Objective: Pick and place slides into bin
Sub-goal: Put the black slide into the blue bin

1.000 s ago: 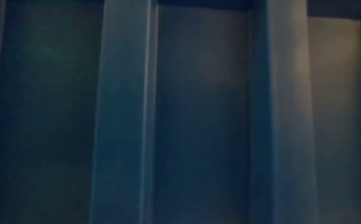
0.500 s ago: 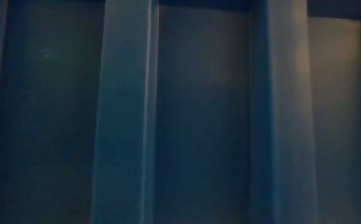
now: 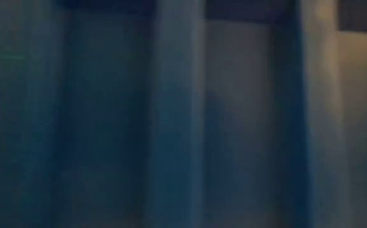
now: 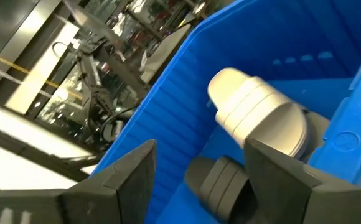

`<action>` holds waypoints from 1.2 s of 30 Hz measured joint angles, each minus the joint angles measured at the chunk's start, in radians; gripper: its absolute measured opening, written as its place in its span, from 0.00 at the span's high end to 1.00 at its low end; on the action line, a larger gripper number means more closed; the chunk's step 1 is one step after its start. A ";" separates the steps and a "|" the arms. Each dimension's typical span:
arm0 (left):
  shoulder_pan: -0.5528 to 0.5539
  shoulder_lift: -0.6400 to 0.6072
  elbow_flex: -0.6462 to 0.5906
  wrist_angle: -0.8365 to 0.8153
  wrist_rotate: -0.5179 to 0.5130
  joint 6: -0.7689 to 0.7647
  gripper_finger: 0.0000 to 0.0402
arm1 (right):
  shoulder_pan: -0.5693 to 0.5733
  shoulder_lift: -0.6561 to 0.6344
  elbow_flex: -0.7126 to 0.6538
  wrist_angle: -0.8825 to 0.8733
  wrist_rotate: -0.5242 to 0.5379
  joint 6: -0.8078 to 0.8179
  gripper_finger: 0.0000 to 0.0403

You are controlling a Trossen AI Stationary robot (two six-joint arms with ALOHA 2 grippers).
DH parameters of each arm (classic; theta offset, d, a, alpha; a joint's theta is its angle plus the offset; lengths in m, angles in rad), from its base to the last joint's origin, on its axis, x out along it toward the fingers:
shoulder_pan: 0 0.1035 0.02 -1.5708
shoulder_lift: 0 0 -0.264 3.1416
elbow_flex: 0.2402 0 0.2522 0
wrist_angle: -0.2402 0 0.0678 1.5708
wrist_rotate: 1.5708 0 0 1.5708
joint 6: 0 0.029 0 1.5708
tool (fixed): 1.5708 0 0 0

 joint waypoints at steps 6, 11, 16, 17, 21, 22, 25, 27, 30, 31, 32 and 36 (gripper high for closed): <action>0.100 -0.002 -0.014 0.030 0.029 0.032 0.23 | -0.001 0.000 0.000 0.000 0.051 -0.003 0.44; 0.131 -0.002 -0.017 0.034 0.051 0.059 0.30 | -0.001 0.000 0.000 0.004 0.072 0.008 0.43; 0.132 -0.001 -0.017 0.029 -0.012 0.124 0.47 | -0.001 0.000 0.000 0.005 0.079 0.010 0.44; 0.132 -0.001 -0.017 0.024 -0.031 0.126 0.51 | 0.000 0.000 0.000 0.006 0.079 0.010 0.43; 0.132 -0.001 -0.017 0.024 -0.075 0.141 0.70 | 0.000 0.000 0.000 0.007 0.082 0.011 0.43; 0.132 -0.001 -0.017 0.027 -0.079 0.141 0.75 | 0.000 0.000 0.000 0.007 0.084 0.011 0.44; 0.132 0.000 -0.019 0.051 -0.043 0.145 0.93 | 0.000 0.000 0.000 0.006 0.087 0.011 0.44; 0.132 0.001 -0.019 0.084 -0.017 0.146 0.97 | 0.000 0.000 0.000 0.005 0.090 0.010 0.44; 0.132 0.002 -0.019 0.126 0.001 0.164 0.99 | 0.000 0.000 0.000 0.001 0.106 0.014 0.44; 0.133 0.002 -0.019 0.131 0.002 0.163 0.99 | 0.000 0.000 0.000 0.001 0.108 0.015 0.44; 0.133 0.002 -0.017 0.125 -0.001 0.159 0.99 | 0.000 0.000 0.000 0.001 0.110 0.015 0.45; 0.133 0.001 0.000 0.070 -0.032 0.088 1.00 | 0.000 0.000 0.000 0.000 0.106 0.019 0.45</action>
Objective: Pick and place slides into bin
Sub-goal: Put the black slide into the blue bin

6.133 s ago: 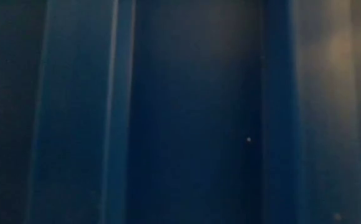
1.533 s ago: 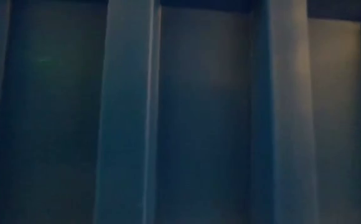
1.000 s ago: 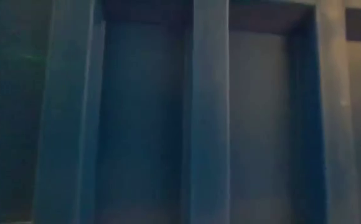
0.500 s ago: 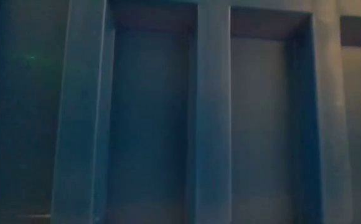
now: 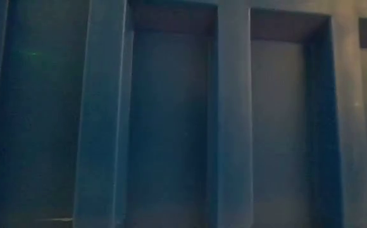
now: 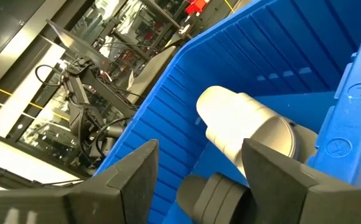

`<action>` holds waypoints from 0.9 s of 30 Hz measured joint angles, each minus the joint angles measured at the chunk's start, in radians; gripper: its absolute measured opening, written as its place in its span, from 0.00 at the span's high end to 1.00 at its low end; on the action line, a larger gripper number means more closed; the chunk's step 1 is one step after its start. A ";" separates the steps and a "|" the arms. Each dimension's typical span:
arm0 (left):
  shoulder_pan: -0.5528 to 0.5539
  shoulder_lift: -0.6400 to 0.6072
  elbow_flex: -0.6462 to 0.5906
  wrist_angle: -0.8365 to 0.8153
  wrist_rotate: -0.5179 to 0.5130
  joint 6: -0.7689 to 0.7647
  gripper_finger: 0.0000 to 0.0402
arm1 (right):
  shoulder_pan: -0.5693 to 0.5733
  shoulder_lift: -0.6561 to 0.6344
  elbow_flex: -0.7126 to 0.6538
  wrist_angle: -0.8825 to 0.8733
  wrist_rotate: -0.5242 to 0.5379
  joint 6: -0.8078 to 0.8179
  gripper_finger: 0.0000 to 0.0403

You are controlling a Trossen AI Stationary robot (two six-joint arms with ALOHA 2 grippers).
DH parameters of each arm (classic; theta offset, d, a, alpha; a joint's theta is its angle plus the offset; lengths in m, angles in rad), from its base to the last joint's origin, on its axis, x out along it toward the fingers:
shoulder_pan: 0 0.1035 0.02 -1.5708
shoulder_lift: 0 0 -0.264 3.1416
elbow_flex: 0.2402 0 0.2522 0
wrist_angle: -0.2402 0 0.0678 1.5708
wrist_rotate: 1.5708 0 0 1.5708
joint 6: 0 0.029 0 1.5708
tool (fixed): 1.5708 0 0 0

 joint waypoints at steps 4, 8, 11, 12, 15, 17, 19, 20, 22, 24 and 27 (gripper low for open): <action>0.001 0.000 0.028 -0.055 -0.008 -0.055 0.95 | 0.000 0.000 0.000 0.000 0.003 0.020 0.45; 0.001 -0.001 0.034 -0.078 -0.031 -0.072 0.85 | 0.000 0.000 0.000 0.000 0.017 0.055 0.46; 0.001 -0.001 0.034 -0.091 -0.001 -0.118 0.76 | 0.000 0.000 0.000 0.000 0.018 0.058 0.46; 0.001 -0.001 0.034 -0.092 0.016 -0.134 0.72 | 0.000 0.000 0.000 -0.001 0.018 0.069 0.46; 0.001 -0.001 0.034 -0.096 0.015 -0.139 0.60 | 0.000 0.000 0.000 -0.011 0.027 0.126 0.45; 0.001 -0.001 0.029 -0.098 -0.023 -0.156 0.52 | 0.000 -0.001 0.000 -0.014 0.033 0.155 0.45; 0.001 -0.002 0.022 -0.113 -0.073 -0.159 0.44 | 0.000 -0.001 0.000 -0.014 0.036 0.173 0.45; 0.001 -0.002 0.021 -0.120 -0.086 -0.162 0.41 | 0.000 -0.001 0.000 -0.014 0.040 0.179 0.45; 0.001 -0.002 0.015 -0.124 -0.114 -0.168 0.35 | 0.000 -0.001 0.000 -0.014 0.056 0.189 0.45; 0.000 -0.002 0.005 -0.111 -0.151 -0.180 0.32 | 0.000 0.000 0.000 -0.008 0.078 0.204 0.45; 0.015 -0.002 -0.006 -0.092 -0.147 -0.186 0.29 | 0.000 0.000 0.000 -0.007 0.082 0.215 0.45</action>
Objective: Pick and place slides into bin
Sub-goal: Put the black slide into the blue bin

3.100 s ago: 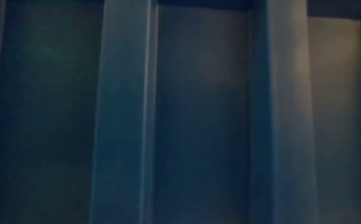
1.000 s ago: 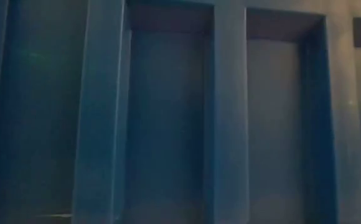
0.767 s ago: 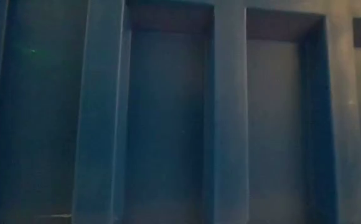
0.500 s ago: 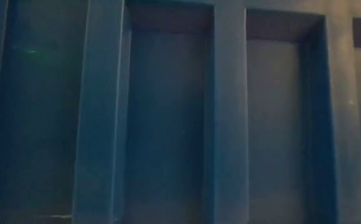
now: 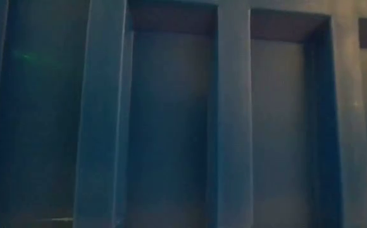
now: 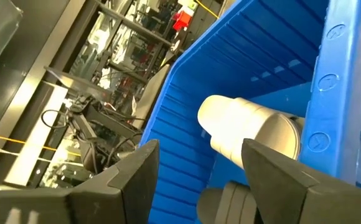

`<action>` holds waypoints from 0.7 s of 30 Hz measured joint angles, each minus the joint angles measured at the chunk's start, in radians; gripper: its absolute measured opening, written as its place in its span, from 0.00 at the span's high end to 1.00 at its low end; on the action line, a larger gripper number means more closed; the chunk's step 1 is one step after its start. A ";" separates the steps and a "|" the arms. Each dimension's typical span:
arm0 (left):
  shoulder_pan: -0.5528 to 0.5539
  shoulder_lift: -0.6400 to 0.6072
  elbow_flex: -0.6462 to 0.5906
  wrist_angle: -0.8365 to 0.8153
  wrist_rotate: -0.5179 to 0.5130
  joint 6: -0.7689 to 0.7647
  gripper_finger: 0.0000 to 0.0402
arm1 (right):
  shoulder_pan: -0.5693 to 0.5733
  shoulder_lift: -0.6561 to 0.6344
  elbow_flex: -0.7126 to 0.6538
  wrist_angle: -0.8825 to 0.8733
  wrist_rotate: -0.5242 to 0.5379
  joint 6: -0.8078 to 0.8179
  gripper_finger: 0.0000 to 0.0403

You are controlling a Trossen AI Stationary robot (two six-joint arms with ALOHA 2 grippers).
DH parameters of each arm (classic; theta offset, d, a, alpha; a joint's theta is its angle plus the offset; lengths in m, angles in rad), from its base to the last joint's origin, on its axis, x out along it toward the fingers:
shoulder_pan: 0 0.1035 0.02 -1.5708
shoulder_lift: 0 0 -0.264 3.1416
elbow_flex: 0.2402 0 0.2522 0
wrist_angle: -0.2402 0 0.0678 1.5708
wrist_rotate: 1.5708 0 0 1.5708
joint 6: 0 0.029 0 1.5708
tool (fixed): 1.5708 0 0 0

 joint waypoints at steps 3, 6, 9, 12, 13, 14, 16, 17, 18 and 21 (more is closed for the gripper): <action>0.029 0.000 -0.007 0.010 0.038 0.008 0.29 | 0.000 0.002 0.000 0.000 -0.015 -0.013 0.45; 0.035 0.000 -0.008 0.022 0.045 0.001 0.31 | 0.000 0.011 0.001 0.003 -0.004 -0.021 0.45; 0.035 0.000 -0.009 0.049 0.079 0.019 0.33 | 0.000 0.025 0.002 0.011 0.014 -0.022 0.45; 0.036 0.000 -0.010 0.119 0.144 0.028 0.36 | 0.000 0.032 0.002 0.011 0.020 -0.024 0.46; 0.034 0.000 -0.009 0.162 0.171 0.034 0.37 | -0.001 0.033 0.002 0.011 0.020 -0.026 0.47; 0.030 0.001 -0.010 0.191 0.199 0.036 0.38 | -0.001 0.035 0.002 0.011 0.023 -0.032 0.47; 0.031 0.003 -0.012 0.254 0.256 0.045 0.41 | -0.001 0.035 0.002 0.010 0.025 -0.042 0.48; 0.030 0.003 -0.017 0.300 0.273 0.054 0.43 | -0.001 0.035 0.002 0.008 0.027 -0.048 0.48; 0.029 0.003 -0.027 0.357 0.297 0.061 0.45 | -0.001 0.035 0.002 0.009 0.031 -0.049 0.48; 0.022 -0.003 -0.074 0.462 0.326 0.087 0.54 | -0.001 0.036 0.002 0.016 0.042 -0.054 0.47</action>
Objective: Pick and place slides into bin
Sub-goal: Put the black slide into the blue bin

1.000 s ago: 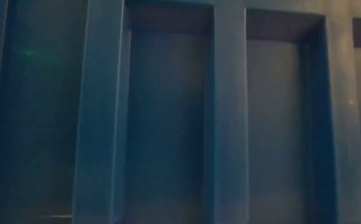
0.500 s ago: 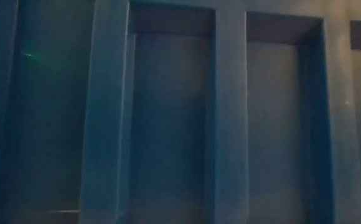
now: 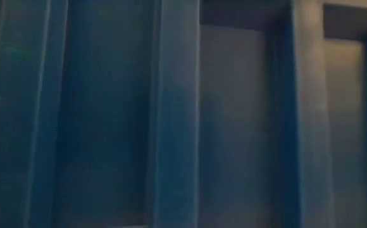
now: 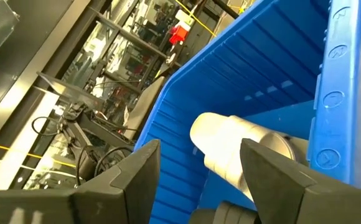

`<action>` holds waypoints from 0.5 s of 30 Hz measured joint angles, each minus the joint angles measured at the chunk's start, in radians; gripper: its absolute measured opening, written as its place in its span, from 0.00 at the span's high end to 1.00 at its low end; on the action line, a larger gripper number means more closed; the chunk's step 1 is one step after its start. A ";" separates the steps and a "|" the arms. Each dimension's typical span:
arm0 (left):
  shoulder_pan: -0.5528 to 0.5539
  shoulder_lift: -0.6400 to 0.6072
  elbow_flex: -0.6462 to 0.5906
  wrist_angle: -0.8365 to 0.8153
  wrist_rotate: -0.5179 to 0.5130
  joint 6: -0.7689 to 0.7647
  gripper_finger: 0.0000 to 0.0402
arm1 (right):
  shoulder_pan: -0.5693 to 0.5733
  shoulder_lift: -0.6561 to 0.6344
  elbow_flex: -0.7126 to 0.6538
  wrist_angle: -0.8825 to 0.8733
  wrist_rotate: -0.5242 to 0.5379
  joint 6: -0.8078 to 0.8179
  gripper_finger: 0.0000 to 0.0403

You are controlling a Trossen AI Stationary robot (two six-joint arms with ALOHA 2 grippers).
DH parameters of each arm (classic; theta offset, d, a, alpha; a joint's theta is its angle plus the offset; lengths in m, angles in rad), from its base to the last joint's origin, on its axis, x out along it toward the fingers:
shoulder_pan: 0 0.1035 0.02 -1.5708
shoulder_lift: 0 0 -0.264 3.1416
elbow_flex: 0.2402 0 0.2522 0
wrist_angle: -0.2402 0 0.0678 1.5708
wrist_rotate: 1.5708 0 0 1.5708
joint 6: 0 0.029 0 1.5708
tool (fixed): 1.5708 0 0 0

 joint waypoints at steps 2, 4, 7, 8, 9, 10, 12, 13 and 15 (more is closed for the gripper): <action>0.002 -0.001 -0.018 0.007 0.027 -0.027 0.63 | 0.001 0.001 -0.001 0.003 0.008 0.001 0.47; 0.003 -0.001 -0.020 -0.014 0.041 -0.072 0.72 | 0.001 0.001 -0.001 0.006 0.012 0.004 0.48; -0.009 -0.014 -0.023 -0.021 0.057 -0.041 0.85 | 0.001 0.001 -0.001 0.008 0.010 -0.016 0.48; -0.015 -0.014 -0.020 -0.018 0.065 -0.030 0.89 | 0.001 0.001 -0.001 0.005 0.007 -0.016 0.47; -0.022 -0.014 -0.017 -0.009 0.070 -0.029 0.92 | 0.001 0.001 -0.001 0.004 0.008 -0.016 0.47; -0.027 -0.013 -0.013 -0.004 0.075 -0.034 0.96 | 0.001 0.001 -0.001 0.007 0.010 -0.018 0.47; -0.035 -0.010 -0.001 0.000 0.104 -0.040 0.99 | 0.001 0.002 -0.001 0.007 0.014 -0.020 0.47; -0.042 -0.009 0.006 0.009 0.147 -0.050 0.98 | 0.001 0.002 -0.001 0.007 0.018 -0.022 0.48; -0.064 -0.006 0.022 0.046 0.271 -0.060 0.98 | 0.001 0.002 -0.001 0.008 0.016 -0.023 0.48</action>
